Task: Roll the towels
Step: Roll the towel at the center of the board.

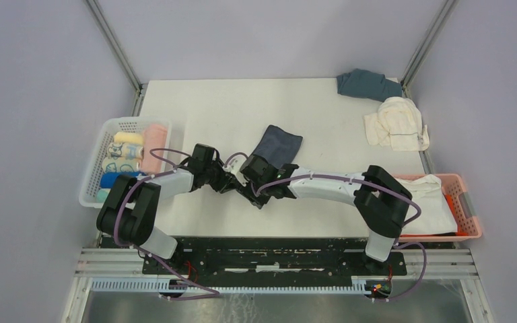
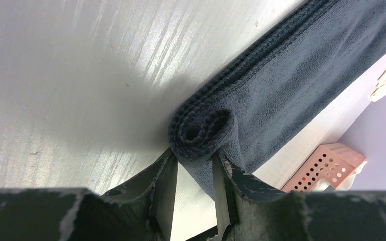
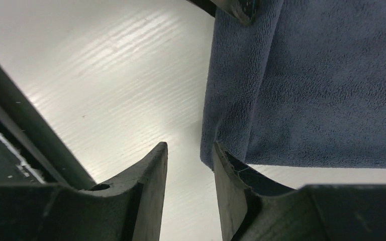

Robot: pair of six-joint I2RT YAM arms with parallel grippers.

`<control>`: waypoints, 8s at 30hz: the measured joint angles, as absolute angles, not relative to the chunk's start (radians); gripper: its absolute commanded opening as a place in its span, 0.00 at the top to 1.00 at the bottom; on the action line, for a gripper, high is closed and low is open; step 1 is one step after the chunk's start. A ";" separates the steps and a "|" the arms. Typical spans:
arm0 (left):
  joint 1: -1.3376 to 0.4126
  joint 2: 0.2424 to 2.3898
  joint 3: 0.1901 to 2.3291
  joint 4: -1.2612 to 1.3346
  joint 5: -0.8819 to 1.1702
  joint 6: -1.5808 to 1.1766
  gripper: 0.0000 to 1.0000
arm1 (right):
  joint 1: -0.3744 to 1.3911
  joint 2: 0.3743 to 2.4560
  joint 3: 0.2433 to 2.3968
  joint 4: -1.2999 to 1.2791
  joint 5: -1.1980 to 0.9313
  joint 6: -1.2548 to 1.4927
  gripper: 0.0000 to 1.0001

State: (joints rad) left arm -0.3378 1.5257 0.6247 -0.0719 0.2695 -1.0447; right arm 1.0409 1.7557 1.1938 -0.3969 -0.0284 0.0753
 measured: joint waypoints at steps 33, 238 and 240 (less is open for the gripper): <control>-0.355 1.586 0.701 -0.110 0.266 -1.044 0.51 | 1.071 1.941 1.258 -0.400 0.211 0.028 0.75; -0.373 1.787 0.957 -0.225 0.287 -1.044 0.63 | 1.008 1.913 1.227 -0.379 0.277 -0.028 0.72; -0.373 1.772 0.943 -0.227 0.278 -1.044 0.61 | 1.008 1.913 1.238 -0.394 0.263 -0.031 0.78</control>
State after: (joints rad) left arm -0.3729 1.7718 0.9432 -0.2272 0.2783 -1.0435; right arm 1.0080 1.9125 1.2381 -0.3939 0.2626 -0.0315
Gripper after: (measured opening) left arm 0.366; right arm 0.310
